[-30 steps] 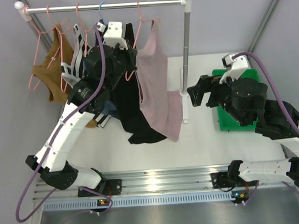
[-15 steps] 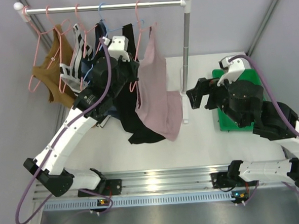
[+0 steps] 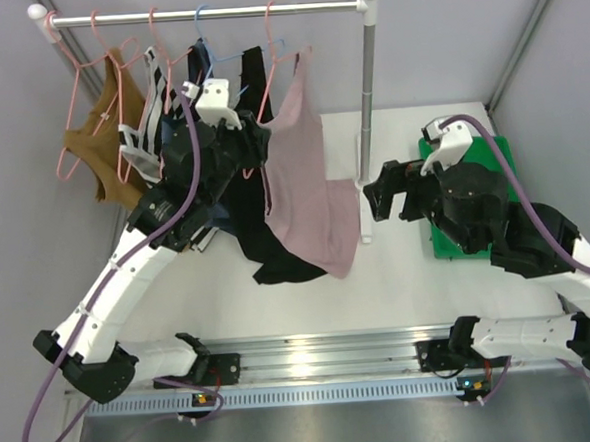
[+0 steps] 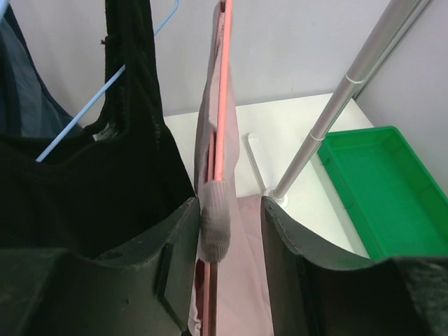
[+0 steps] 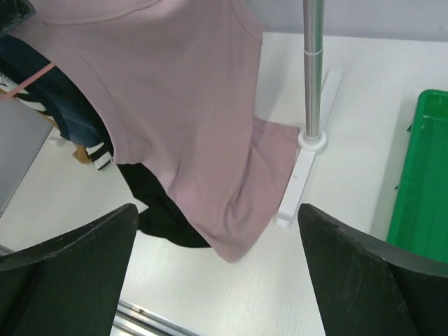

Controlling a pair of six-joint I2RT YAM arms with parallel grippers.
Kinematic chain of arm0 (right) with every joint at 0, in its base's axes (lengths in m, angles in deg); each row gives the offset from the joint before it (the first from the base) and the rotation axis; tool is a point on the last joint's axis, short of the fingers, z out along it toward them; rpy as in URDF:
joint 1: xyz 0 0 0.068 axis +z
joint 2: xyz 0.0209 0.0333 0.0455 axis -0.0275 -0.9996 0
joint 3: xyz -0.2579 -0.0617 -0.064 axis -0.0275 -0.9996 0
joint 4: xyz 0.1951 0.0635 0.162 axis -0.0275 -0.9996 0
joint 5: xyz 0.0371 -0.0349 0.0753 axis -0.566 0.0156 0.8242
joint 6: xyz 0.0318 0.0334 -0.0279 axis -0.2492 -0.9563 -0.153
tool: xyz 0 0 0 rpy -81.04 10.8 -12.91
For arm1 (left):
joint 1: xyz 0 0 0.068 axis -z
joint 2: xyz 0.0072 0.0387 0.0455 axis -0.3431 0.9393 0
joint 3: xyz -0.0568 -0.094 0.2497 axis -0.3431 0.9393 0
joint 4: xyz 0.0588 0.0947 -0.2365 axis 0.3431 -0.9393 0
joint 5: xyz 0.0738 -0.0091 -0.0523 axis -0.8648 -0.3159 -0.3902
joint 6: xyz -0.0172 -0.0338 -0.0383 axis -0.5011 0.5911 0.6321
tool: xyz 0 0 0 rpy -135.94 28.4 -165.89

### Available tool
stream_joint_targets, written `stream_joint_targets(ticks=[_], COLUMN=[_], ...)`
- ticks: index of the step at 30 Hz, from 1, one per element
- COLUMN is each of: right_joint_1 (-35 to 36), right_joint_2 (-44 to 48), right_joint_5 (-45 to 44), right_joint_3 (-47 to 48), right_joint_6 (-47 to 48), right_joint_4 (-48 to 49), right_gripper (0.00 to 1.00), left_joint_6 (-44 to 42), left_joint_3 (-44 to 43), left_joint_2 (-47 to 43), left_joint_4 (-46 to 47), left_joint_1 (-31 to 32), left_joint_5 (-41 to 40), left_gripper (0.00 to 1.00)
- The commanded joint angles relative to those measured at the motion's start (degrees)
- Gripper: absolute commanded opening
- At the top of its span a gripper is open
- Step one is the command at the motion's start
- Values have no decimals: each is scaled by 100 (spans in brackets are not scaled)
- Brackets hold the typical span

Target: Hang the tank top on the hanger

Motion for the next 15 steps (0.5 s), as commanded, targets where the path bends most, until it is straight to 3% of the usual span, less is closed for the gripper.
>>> stream_joint_targets(ticks=[1,9,15], right_joint_1=[-28,-28,-28], right_joint_2=[94,129,270], right_joint_5=[69,96,78], right_joint_3=[-91,-372,-819], right_joint_6=[-38,-82,-73], right_joint_4=[204,318,538], right_gripper=[97,100,100], left_joint_6=[-60,54,265], left_joint_3=[33,507,1447], left_joint_2=[-446,-1455,-2466], left_joint_4=[-22,-505,-620], left_joint_1=[-29,-21,-29], left_joint_5=[-60,-157,640], left_gripper=[46,46,47])
